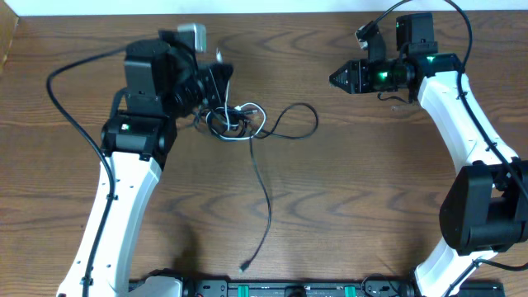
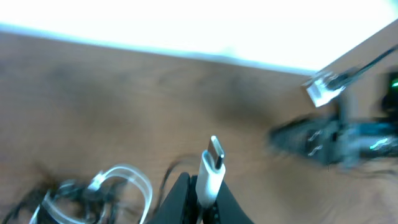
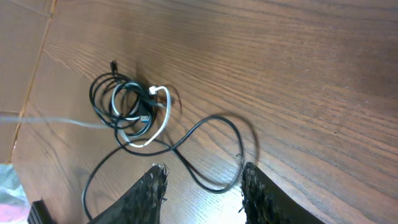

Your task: Untangle cables

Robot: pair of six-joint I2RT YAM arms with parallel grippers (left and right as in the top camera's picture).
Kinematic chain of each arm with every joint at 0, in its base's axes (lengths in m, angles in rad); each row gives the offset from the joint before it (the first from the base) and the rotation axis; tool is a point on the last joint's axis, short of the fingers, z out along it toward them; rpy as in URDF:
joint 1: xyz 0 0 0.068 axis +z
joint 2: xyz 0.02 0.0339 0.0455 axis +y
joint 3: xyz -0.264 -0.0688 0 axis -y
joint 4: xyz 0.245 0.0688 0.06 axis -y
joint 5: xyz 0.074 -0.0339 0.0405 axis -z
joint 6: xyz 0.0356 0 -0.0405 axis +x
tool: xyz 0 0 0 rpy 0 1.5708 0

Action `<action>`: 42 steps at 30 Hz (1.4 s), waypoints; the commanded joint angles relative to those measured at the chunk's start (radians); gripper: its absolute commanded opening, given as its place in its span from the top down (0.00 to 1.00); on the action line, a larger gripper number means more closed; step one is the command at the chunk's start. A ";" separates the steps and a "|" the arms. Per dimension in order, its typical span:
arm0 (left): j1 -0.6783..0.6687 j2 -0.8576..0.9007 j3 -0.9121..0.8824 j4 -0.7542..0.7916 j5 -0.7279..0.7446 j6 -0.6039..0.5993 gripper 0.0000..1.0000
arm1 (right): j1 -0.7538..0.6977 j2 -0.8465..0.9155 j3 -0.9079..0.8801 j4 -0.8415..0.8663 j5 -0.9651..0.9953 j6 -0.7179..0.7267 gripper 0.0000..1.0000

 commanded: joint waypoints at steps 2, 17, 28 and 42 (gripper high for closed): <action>-0.005 -0.006 0.100 0.180 0.142 -0.185 0.92 | 0.031 0.012 0.005 0.002 0.004 0.005 0.60; -0.080 -0.006 0.160 0.413 0.134 -0.409 0.92 | 0.153 0.012 0.005 0.087 -0.012 -0.077 0.53; -0.080 -0.004 0.160 0.367 0.117 -0.380 0.93 | 0.174 0.013 0.005 0.077 -0.051 -0.031 0.46; -0.081 -0.004 0.160 0.340 0.121 -0.380 0.92 | 0.288 0.093 0.005 0.146 0.208 0.409 0.55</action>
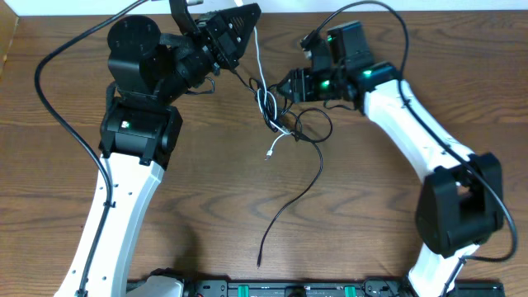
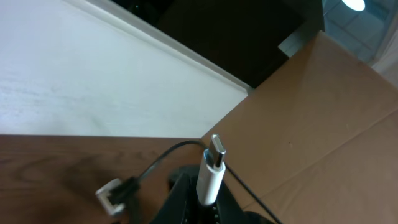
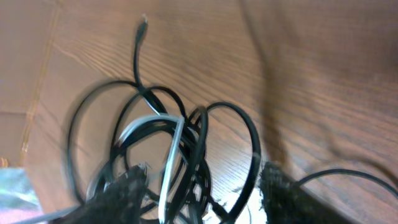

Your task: Untangle cables

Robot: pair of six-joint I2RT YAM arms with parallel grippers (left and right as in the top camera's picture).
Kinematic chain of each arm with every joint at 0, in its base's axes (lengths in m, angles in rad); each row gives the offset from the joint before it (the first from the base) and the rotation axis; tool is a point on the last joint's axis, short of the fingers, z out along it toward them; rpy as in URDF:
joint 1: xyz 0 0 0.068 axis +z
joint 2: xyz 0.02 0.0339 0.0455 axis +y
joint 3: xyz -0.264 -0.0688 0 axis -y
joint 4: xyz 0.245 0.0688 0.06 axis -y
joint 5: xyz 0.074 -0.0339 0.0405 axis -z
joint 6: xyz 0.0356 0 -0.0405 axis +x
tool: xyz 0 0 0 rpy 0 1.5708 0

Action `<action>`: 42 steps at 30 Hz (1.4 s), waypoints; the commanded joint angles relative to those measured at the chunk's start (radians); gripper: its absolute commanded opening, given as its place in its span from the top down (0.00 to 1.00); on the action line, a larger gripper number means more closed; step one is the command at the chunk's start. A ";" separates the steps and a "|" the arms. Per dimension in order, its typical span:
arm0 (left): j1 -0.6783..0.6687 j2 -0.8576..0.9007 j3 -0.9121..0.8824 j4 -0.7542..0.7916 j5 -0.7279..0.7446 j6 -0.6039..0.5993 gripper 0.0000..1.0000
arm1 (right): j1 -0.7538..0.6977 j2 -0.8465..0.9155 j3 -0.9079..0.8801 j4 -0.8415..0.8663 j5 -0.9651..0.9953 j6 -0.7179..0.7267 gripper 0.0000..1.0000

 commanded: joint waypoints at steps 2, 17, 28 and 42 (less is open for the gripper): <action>0.001 -0.006 0.019 -0.003 -0.005 0.010 0.92 | 0.022 0.061 0.005 -0.001 0.059 0.130 0.60; 0.019 -0.006 0.018 -0.479 -0.343 0.244 0.92 | -0.077 0.000 0.005 -0.023 0.036 0.039 0.99; 0.021 0.102 0.008 -0.785 -0.480 0.351 0.73 | -0.109 -0.004 0.005 -0.088 -0.021 -0.014 0.99; -0.002 0.388 0.008 -0.471 -0.053 0.385 0.45 | -0.109 -0.004 0.005 -0.111 -0.020 -0.028 0.99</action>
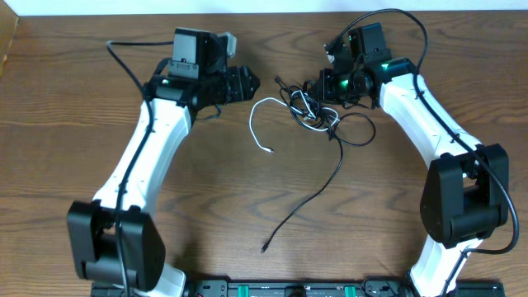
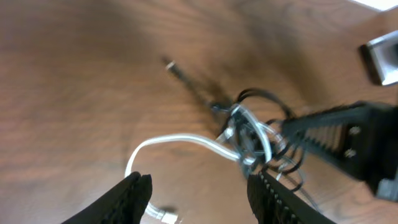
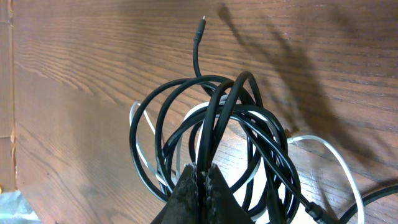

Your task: Untangle cables

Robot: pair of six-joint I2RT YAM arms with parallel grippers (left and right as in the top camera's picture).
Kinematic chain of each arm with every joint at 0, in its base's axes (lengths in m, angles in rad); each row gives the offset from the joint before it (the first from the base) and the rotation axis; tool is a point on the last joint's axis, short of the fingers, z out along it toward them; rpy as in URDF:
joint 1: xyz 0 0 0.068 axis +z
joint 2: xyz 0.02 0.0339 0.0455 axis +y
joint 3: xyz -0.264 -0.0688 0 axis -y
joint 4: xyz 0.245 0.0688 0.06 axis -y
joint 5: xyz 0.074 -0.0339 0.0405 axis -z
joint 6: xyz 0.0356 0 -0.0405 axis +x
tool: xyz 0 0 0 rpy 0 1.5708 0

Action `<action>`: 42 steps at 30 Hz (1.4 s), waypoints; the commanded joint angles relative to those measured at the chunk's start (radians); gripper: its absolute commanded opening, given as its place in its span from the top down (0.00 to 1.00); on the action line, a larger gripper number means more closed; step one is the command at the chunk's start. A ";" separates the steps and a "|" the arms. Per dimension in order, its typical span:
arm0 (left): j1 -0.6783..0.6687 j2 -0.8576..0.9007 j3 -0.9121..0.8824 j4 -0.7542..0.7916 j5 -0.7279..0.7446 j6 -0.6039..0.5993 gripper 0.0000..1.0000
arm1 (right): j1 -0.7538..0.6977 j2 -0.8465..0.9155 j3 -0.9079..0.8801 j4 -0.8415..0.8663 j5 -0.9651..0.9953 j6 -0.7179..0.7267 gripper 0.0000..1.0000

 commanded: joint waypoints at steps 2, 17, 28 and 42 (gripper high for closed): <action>-0.035 0.067 0.007 0.081 0.089 -0.059 0.45 | 0.002 -0.029 0.005 0.002 -0.023 -0.019 0.99; -0.157 0.233 0.007 0.201 0.031 -0.162 0.54 | 0.000 -0.029 0.005 0.002 -0.024 -0.019 0.99; -0.203 0.329 0.007 0.241 0.026 -0.195 0.61 | 0.002 -0.029 0.005 0.002 -0.032 -0.019 0.99; -0.241 0.401 0.007 0.243 -0.066 -0.203 0.64 | -0.003 -0.029 0.005 0.006 -0.067 -0.018 0.99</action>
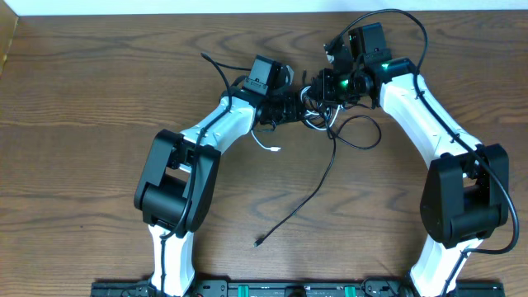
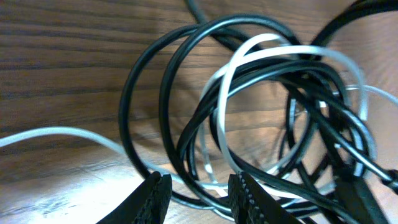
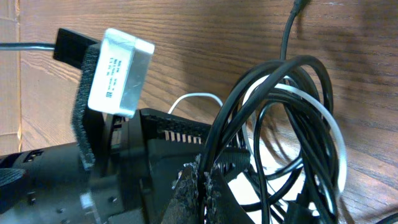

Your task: Untangle cables

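Note:
A knot of black cable [image 1: 320,110] and white cable [image 1: 266,140] lies at the back middle of the table. My right gripper [image 1: 318,89] is shut on the black loops [image 3: 298,62], pinched at its tips [image 3: 202,177]; the white cable [image 3: 326,118] threads through them. My left gripper [image 1: 290,107] is pushed up against the knot from the left, open [image 2: 199,196], with a black loop [image 2: 124,99] and a white strand [image 2: 261,40] right ahead of its fingers. The black tail [image 1: 318,186] trails toward the front, ending at its plug [image 1: 258,243].
The wooden table [image 1: 99,181] runs to a white far edge. A black rail [image 1: 289,290] lines the front edge. The left arm's own supply cable [image 1: 216,68] arcs behind it. The left gripper body [image 3: 143,155] fills the right wrist view's lower left.
My left gripper has moved right, from a hand's width left of the knot to right against it, still open. The right gripper keeps its hold on the black loops in the same place.
First my left gripper held the white plug beside the knot at the left, the right open far off. Then the left held the plug high with the knot hanging and the right at it. Later the left was open, the right shut on the black loops.

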Robot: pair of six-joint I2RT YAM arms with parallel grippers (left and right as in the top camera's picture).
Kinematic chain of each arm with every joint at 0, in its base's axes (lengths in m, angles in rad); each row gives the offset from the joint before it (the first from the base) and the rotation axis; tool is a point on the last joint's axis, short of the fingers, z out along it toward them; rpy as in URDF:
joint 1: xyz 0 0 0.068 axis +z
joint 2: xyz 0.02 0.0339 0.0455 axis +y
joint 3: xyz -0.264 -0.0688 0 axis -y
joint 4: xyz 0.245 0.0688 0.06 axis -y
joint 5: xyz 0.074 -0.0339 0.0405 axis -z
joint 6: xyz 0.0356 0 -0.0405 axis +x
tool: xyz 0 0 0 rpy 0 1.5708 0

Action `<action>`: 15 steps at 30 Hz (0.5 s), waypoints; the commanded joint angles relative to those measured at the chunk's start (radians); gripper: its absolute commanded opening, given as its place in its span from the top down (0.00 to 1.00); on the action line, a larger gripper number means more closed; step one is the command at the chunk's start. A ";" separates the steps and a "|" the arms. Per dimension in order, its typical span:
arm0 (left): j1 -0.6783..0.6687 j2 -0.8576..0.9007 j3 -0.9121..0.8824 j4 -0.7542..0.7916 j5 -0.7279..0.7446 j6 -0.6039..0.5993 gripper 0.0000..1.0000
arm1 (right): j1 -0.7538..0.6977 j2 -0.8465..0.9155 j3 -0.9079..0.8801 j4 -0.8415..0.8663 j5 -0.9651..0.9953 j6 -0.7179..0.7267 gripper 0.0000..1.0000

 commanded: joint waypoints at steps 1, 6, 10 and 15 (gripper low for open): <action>-0.020 0.026 0.007 -0.003 -0.081 -0.017 0.64 | -0.003 -0.030 0.005 0.006 -0.048 -0.018 0.99; -0.047 0.033 0.007 0.013 -0.191 -0.060 0.63 | -0.004 -0.030 0.005 0.006 -0.051 -0.018 0.99; -0.065 0.039 0.007 0.056 -0.245 -0.084 0.55 | -0.004 -0.030 0.005 0.006 -0.051 -0.011 0.99; -0.064 0.039 0.007 0.140 -0.245 -0.151 0.50 | -0.004 -0.030 0.005 0.006 -0.051 -0.011 0.99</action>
